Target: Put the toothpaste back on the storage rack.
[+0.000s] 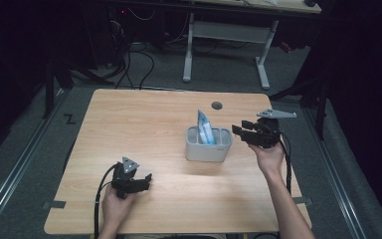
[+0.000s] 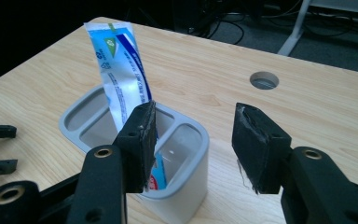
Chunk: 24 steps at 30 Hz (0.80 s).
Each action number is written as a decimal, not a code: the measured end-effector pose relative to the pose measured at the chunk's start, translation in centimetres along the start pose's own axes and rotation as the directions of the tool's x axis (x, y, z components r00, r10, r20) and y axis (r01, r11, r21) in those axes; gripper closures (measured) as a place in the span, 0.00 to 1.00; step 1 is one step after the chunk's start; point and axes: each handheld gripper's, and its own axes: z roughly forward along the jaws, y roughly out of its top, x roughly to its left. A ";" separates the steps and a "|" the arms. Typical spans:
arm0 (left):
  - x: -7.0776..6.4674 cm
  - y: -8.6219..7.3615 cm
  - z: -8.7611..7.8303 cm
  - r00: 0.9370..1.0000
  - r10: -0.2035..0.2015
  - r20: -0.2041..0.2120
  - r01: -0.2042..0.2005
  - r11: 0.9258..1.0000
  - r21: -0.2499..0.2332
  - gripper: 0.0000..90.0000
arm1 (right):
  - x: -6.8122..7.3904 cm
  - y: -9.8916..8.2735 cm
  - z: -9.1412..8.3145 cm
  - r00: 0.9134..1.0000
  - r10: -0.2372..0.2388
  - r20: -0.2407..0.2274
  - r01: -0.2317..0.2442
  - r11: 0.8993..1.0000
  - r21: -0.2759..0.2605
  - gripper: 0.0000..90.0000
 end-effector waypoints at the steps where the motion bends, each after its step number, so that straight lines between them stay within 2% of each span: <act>1: 0.0 0.0 0.0 1.000 0.001 0.000 -0.001 1.000 0.001 0.23 | -0.2 -0.1 -0.2 1.000 -0.004 0.002 0.004 1.000 -0.003 0.55; 6: 0.0 0.0 0.0 1.000 0.000 -0.001 0.000 1.000 0.000 0.23 | -0.8 -0.6 -1.4 1.000 0.016 0.002 -0.016 0.999 -0.030 0.55; 10: 0.0 0.0 0.0 1.000 0.000 -0.001 0.000 1.000 0.000 0.23 | -1.5 -1.0 -1.7 1.000 0.023 0.009 -0.023 1.000 -0.011 0.55; 17: 0.0 0.0 0.0 1.000 0.000 -0.001 0.000 1.000 0.002 0.23 | -2.4 -1.8 -2.8 0.999 0.032 0.025 -0.032 0.999 -0.023 0.55; 18: 0.0 0.0 0.0 1.000 0.000 -0.001 0.000 1.000 0.002 0.23 | -3.0 -2.1 -2.8 0.999 0.047 0.028 -0.047 0.999 -0.017 0.55; 20: 0.0 0.0 0.0 1.000 0.000 -0.001 0.000 1.000 0.002 0.23 | -3.3 -2.5 -2.8 0.998 0.059 0.025 -0.059 0.998 -0.019 0.55; 24: 0.0 0.0 0.0 1.000 0.000 -0.001 0.000 1.000 0.002 0.23 | -3.4 -3.3 -2.5 0.997 0.072 0.028 -0.072 0.997 -0.012 0.54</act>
